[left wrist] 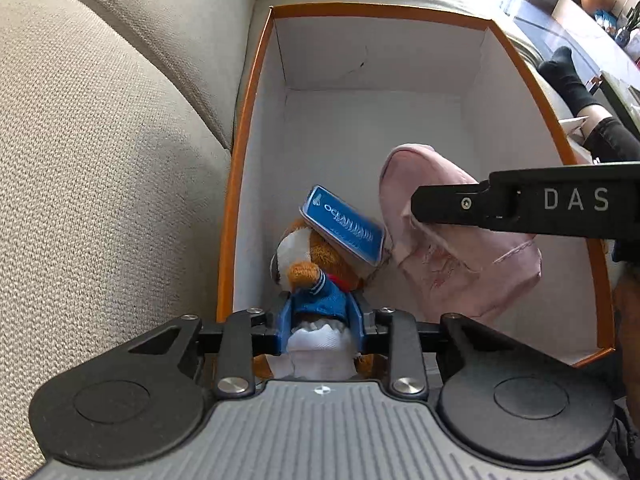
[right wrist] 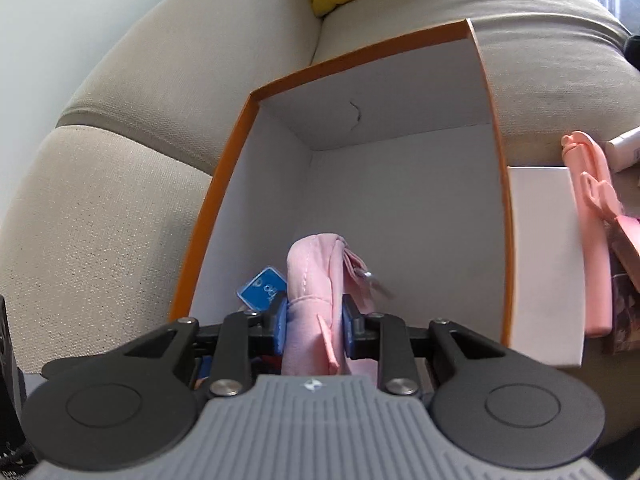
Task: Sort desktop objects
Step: 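Lower the bear into the orange box and open the left gripper while the right lowers the bag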
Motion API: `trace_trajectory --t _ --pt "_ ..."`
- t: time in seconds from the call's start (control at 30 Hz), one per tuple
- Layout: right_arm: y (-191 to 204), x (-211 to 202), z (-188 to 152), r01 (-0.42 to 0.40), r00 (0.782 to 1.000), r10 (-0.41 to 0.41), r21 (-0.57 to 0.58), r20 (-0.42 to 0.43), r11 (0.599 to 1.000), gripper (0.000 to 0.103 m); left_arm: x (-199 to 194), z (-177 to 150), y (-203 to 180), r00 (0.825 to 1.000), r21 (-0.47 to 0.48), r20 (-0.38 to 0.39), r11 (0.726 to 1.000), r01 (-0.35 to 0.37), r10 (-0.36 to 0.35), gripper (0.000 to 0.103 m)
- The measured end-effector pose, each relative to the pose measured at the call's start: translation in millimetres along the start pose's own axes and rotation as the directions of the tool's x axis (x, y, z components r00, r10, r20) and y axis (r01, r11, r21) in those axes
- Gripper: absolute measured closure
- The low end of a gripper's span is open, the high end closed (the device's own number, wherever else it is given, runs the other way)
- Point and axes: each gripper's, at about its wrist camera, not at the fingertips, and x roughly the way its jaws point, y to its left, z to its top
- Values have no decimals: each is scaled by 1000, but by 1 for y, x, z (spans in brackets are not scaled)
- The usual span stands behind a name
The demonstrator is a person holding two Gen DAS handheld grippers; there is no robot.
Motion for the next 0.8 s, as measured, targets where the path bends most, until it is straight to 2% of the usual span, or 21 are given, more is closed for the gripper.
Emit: trace_trajectory --t 0.13,0.3,0.5,0.67,0.73,0.8 --pt "0 13 -4 -9 998 11 37 -58 999 73 1 -5 -6 1000 35 5 999 -21 21 68" --pt "-4 28 -11 -60 988 72 91 -140 994 67 -10 -25 -3 999 49 42 999 23 -25 68" --pt "-8 20 -14 -98 977 109 67 -184 993 59 -30 -39 15 993 -18 114 999 31 -28 68" --pt "-1 16 -18 -106 971 102 -8 -215 994 49 -51 -55 30 976 -79 216 996 36 -19 68" --pt "3 22 -16 -94 973 84 -38 -216 995 51 -60 -55 23 967 -94 253 995 41 -16 69" --pt "1 27 -17 -61 977 53 -31 -209 998 67 -68 -59 24 955 -104 295 994 21 10 69"
